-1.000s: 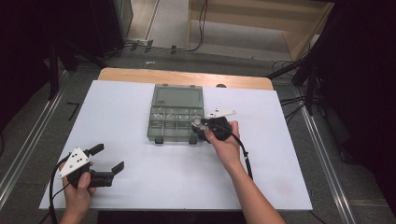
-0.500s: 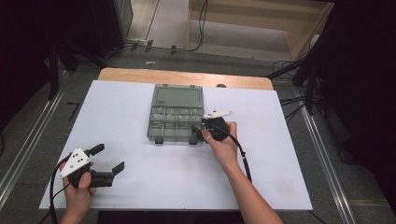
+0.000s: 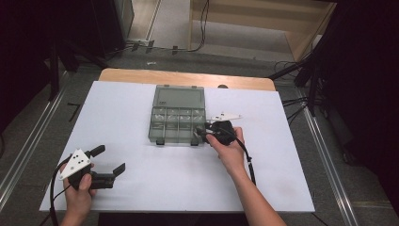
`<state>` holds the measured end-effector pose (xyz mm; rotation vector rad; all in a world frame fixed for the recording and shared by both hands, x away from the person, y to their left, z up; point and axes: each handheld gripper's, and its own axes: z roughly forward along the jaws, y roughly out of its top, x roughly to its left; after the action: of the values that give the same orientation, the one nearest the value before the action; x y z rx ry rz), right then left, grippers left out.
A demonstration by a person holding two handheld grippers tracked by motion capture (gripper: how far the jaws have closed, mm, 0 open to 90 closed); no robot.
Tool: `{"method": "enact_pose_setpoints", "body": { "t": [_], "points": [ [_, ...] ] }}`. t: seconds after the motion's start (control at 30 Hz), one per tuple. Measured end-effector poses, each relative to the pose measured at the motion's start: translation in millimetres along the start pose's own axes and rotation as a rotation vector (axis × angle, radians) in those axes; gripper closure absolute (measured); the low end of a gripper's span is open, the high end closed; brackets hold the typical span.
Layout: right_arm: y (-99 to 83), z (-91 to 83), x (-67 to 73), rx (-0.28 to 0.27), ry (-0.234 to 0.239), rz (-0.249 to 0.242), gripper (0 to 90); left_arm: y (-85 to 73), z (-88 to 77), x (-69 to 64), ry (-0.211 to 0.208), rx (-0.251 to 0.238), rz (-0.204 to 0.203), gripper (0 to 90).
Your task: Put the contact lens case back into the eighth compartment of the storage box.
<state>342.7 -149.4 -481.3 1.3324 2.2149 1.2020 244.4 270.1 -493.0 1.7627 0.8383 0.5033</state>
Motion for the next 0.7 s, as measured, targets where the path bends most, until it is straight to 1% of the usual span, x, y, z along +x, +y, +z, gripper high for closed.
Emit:
{"method": "enact_pose_setpoints", "body": {
  "t": [0.03, 0.07, 0.13, 0.17, 0.2, 0.23, 0.4, 0.57, 0.7],
  "points": [
    [-0.9, -0.9, -0.6, -0.004, 0.019, 0.016, 57.2, 0.0, 0.1, 0.0, 0.000, 0.000, 0.000, 0.0],
    [-1.9, -1.3, -1.0, -0.011, 0.025, 0.021, 61.3, 0.1, 0.0, -0.1, 0.001, 0.004, 0.001, 0.0],
    [-3.9, -2.0, -0.3, -0.008, 0.000, 0.015, 69.5, 0.1, 0.1, -0.2, 0.002, 0.004, 0.002, 0.0],
    [-4.4, -2.4, -0.4, -0.008, -0.007, 0.012, 71.7, 0.1, 0.1, -0.3, 0.002, 0.004, 0.000, 0.0],
    [-5.0, -3.1, -0.9, -0.014, 0.003, 0.015, 75.7, 0.1, 0.1, -0.2, 0.002, 0.005, 0.002, 0.0],
    [-5.4, -3.2, -1.0, -0.012, 0.003, 0.013, 77.5, 0.1, 0.1, -0.3, 0.003, 0.004, 0.000, 0.0],
    [-6.8, -3.2, 3.2, -0.013, -0.025, -0.005, 77.8, 0.0, 0.5, -0.5, 0.001, 0.006, 0.003, 0.0],
    [-5.9, -2.1, 7.2, 0.001, -0.057, -0.029, 77.0, 0.1, 0.9, -0.9, 0.002, 0.008, 0.004, 0.0],
    [-5.2, -0.6, 8.0, 0.007, -0.067, -0.037, 76.6, 0.4, 1.2, -0.8, 0.002, 0.009, 0.005, 0.0]
  ]
}}
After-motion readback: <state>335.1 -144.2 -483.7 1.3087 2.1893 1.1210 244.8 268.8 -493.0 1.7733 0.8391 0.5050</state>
